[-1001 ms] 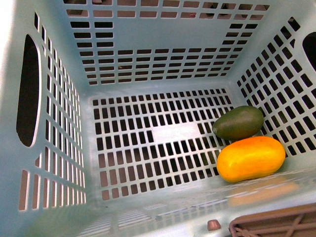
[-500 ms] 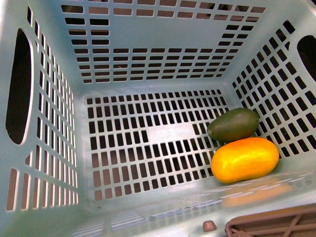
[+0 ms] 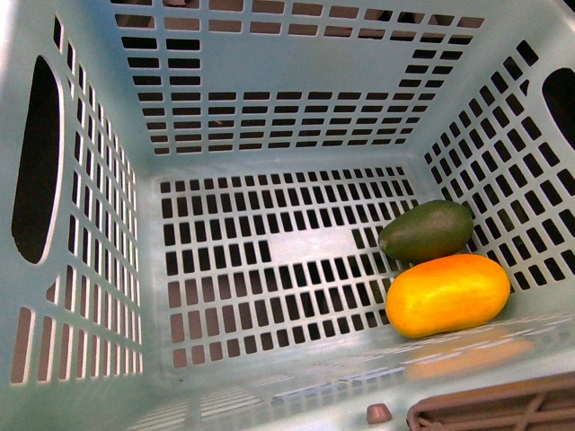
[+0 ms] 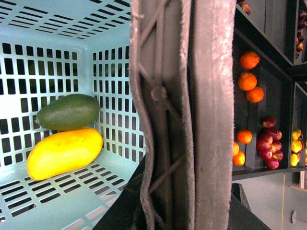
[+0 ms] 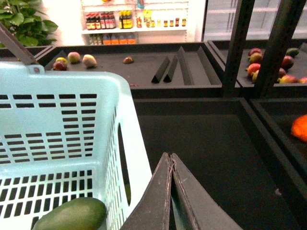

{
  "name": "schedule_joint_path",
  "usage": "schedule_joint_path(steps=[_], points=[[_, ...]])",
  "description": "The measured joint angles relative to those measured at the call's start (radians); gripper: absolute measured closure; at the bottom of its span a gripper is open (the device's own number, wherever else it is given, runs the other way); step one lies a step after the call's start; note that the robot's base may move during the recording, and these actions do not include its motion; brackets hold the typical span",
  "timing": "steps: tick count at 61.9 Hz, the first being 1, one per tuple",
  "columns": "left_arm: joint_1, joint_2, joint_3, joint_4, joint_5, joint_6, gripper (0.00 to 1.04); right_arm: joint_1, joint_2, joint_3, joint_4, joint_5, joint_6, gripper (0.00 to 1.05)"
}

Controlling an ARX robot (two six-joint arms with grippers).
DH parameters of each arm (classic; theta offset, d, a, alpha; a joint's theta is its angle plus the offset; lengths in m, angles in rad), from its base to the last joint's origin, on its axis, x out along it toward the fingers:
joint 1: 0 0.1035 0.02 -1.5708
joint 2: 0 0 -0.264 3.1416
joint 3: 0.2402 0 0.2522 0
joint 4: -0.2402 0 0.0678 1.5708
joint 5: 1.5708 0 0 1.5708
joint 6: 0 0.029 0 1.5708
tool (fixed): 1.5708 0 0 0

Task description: Pick mango and avocado into basket

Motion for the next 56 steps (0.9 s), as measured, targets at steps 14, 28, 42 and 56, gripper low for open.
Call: schedule_joint_path(steps=[14,28,42,56], points=[[0.000,0.000,0.000,0.000,0.002,0.000,0.89,0.000,-0.148,0.000,-0.140,0.000,0.000,1.03],[0.000,0.000,0.000,0.000,0.001,0.000,0.89,0.000,-0.254,0.000,-0.242,0.000,0.000,1.03],[0.000,0.000,0.000,0.000,0.002,0.000,0.89,0.000,-0.350,0.000,-0.338,0.000,0.000,1.03],[0.000,0.000,0.000,0.000,0.002,0.000,0.89,0.000,-0.410,0.000,-0.398,0.000,0.000,1.03]])
